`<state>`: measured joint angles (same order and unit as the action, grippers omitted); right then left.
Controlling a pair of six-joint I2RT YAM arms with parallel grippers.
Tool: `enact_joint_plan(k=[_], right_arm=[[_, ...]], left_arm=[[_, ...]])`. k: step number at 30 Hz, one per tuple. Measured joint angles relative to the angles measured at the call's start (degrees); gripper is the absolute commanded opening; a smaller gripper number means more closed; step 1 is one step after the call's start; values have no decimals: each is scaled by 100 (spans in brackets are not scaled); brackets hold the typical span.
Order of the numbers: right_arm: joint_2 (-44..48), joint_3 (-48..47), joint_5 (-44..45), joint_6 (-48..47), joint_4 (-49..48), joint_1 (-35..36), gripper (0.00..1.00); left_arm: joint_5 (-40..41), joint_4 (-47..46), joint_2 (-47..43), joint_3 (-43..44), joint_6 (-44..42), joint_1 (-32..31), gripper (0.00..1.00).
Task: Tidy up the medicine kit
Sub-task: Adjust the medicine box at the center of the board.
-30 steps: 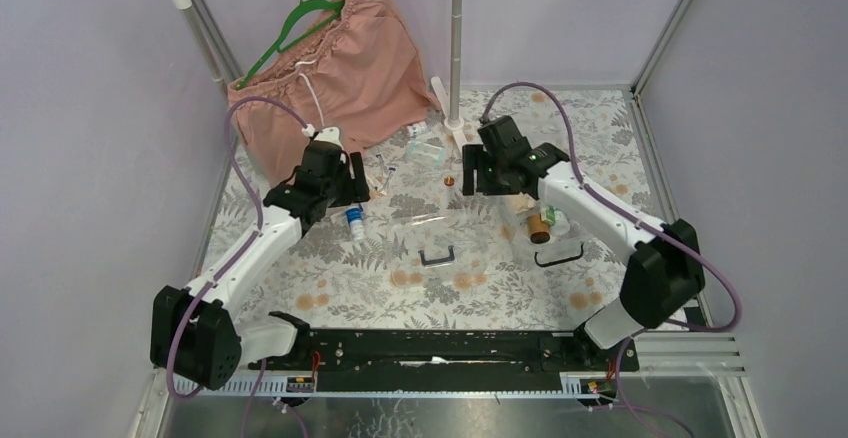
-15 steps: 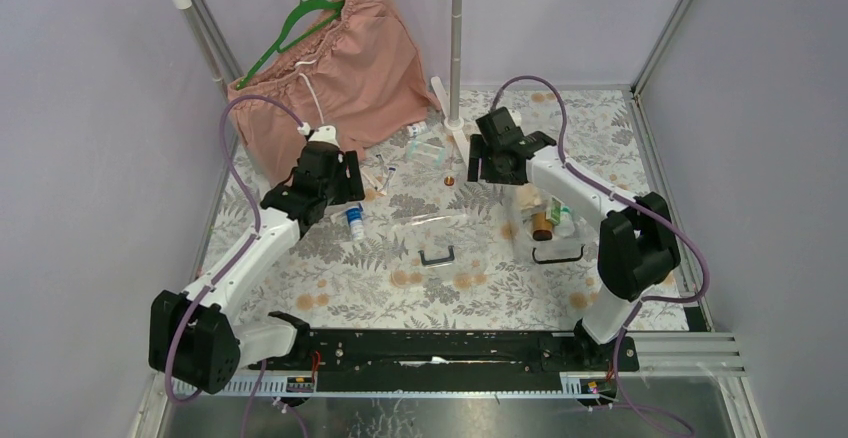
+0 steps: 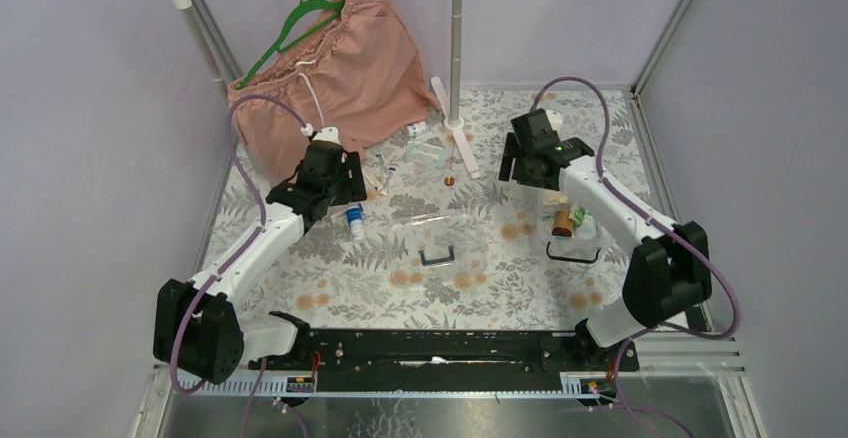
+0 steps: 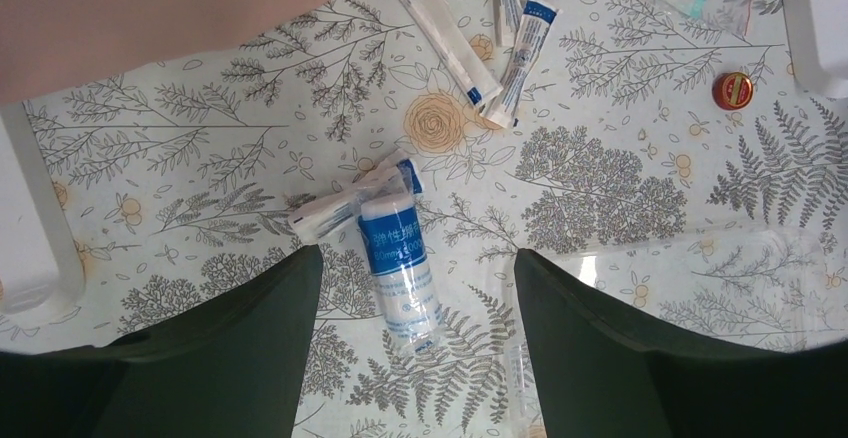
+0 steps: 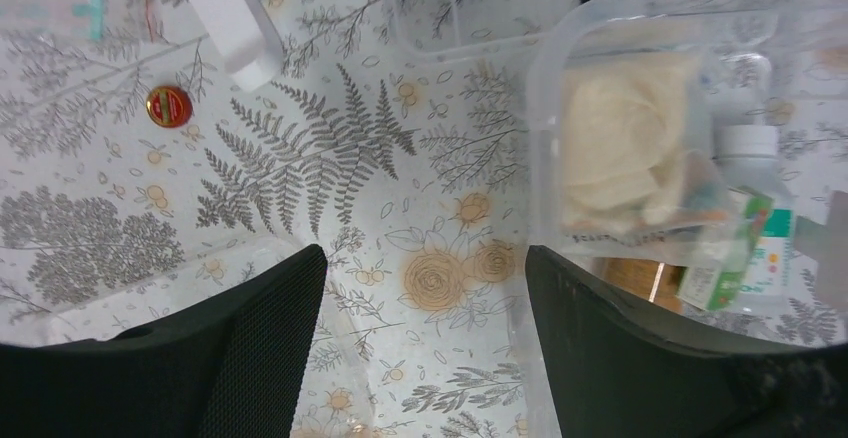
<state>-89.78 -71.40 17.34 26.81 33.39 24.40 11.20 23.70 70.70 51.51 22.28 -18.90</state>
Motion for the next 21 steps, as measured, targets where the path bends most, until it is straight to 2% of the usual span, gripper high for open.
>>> enact_joint_plan(k=[7, 11, 21], right_arm=[[693, -2, 17, -22, 39, -466, 82], [710, -118, -131, -118, 44, -557, 81], [254, -590, -2149, -275, -446, -525, 76]], left_arm=[[-7, 4, 210, 354, 9, 28, 79], [-7, -94, 282, 505, 4, 76, 79], [-55, -144, 240, 435, 2, 238, 80]])
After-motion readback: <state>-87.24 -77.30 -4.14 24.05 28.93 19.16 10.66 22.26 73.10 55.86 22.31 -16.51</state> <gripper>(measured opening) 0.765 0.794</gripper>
